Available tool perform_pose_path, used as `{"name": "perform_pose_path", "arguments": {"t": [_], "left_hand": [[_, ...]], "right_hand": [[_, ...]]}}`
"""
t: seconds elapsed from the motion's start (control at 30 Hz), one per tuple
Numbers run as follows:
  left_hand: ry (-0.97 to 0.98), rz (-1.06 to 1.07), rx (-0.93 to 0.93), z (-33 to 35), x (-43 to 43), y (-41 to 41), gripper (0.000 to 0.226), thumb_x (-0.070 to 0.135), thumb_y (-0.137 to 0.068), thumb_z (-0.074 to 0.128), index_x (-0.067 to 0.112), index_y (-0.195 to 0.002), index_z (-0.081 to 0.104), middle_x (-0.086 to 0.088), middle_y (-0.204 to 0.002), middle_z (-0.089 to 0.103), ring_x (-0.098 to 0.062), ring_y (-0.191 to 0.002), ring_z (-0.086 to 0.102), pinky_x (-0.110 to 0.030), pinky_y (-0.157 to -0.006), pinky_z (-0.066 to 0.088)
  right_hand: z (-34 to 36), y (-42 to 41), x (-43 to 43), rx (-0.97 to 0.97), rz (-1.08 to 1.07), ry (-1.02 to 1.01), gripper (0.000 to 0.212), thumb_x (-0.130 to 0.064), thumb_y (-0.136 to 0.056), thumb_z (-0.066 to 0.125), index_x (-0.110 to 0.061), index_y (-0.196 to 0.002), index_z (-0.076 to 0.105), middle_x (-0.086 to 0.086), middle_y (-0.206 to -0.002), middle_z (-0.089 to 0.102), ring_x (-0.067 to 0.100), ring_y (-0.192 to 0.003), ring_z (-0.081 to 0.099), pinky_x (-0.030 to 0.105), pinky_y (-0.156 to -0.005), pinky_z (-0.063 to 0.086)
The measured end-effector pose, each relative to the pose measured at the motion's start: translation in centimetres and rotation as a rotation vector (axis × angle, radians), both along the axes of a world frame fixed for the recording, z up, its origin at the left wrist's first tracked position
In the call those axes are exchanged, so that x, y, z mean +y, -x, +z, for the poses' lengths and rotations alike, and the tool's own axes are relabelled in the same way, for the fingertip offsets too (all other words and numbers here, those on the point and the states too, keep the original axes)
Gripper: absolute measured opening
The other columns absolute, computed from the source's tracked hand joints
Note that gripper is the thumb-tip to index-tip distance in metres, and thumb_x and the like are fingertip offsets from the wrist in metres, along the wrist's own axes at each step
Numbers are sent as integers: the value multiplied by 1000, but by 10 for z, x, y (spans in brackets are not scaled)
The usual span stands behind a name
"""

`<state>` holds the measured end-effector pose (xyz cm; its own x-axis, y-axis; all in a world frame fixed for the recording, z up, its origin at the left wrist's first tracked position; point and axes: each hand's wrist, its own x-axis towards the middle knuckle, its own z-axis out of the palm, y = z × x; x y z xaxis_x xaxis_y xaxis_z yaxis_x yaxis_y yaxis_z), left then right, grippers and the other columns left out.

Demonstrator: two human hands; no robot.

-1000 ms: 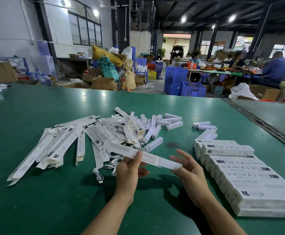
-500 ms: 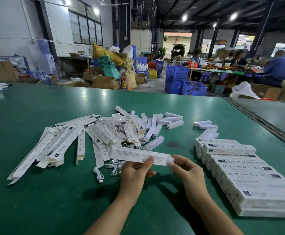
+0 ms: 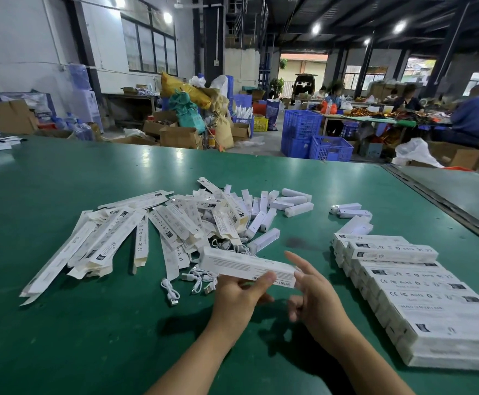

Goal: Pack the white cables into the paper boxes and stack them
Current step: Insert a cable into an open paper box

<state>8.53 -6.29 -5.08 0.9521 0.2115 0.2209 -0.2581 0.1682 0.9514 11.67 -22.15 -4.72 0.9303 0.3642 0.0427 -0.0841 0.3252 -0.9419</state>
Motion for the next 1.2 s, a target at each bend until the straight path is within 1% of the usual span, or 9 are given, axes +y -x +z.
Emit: {"name": "perform_pose_path", "arguments": {"t": [0.1, 0.23, 0.33, 0.43, 0.53, 0.73, 0.87, 1.03, 1.2], "left_hand": [[37, 24, 4, -1, 2, -3, 21, 29, -78, 80, 15, -94, 75, -9, -89, 76, -23, -67, 71, -28, -59, 58], [92, 149, 35, 0, 5, -7, 15, 20, -87, 74, 7, -95, 72, -9, -82, 76, -22, -55, 68, -26, -53, 56], [206, 381, 52, 7, 18, -14, 16, 22, -91, 70, 6, -88, 70, -6, -66, 72, -17, -48, 66, -26, -48, 55], [371, 537, 41, 14, 38, -19, 28, 28, -95, 65, 1, -90, 62, -6, -61, 67, -15, -43, 62, -24, -45, 52], [526, 513, 55, 16, 52, -20, 30, 35, -97, 61, 5, -94, 60, -2, -61, 66, -13, -45, 61, -23, -48, 52], [783, 331, 105, 18, 67, -23, 32, 41, -95, 61, 21, -71, 71, 1, -63, 65, -9, -51, 58, -22, -53, 49], [728, 369, 69, 13, 70, -26, 23, 40, -96, 61, 18, -92, 64, 2, -64, 64, -9, -52, 57, -22, -54, 49], [635, 448, 47, 13, 62, -30, 23, 35, -97, 61, 13, -93, 64, 2, -60, 62, -10, -52, 57, -20, -49, 50], [690, 443, 29, 15, 67, -29, 23, 35, -96, 62, 13, -102, 63, 3, -59, 61, -9, -51, 55, -19, -48, 48]], "right_hand": [[-1, 1, 2, -2, 74, -80, 48, -47, -82, 58, -38, -129, 56, 10, -118, 69, 18, -41, 48, 23, -38, 42], [-6, 1, 14, -66, -264, 10, 25, -46, -93, 54, -37, -117, 59, 6, -107, 70, 20, -43, 51, 26, -43, 42], [-11, 2, 24, -410, -416, 445, 18, -22, -96, 60, -32, -110, 59, 0, -106, 65, 8, -62, 59, 22, -60, 47], [-14, 8, 40, -903, -93, 977, 32, -39, -95, 50, -30, -124, 58, -10, -135, 51, 2, -112, 53, 22, -95, 42], [-14, 11, 55, -1130, 193, 1267, 50, -42, -94, 37, -38, -144, 37, -12, -160, 22, 14, -135, 34, 35, -106, 35], [-9, 6, 76, -1168, 275, 1326, 67, -37, -89, 34, -34, -153, 17, -12, -163, 11, 16, -139, 26, 39, -106, 29], [-12, 9, 77, -1119, 247, 1262, 66, -41, -90, 44, -36, -152, 20, -11, -160, 23, 15, -140, 27, 37, -109, 27], [-14, 20, 81, -1087, 305, 1200, 74, -53, -92, 48, -26, -155, 20, -6, -161, 21, 18, -142, 24, 36, -113, 24], [-13, 27, 81, -1126, 368, 1132, 55, -54, -92, 50, -34, -143, 43, -7, -163, 11, 18, -142, 23, 35, -113, 22]]}}
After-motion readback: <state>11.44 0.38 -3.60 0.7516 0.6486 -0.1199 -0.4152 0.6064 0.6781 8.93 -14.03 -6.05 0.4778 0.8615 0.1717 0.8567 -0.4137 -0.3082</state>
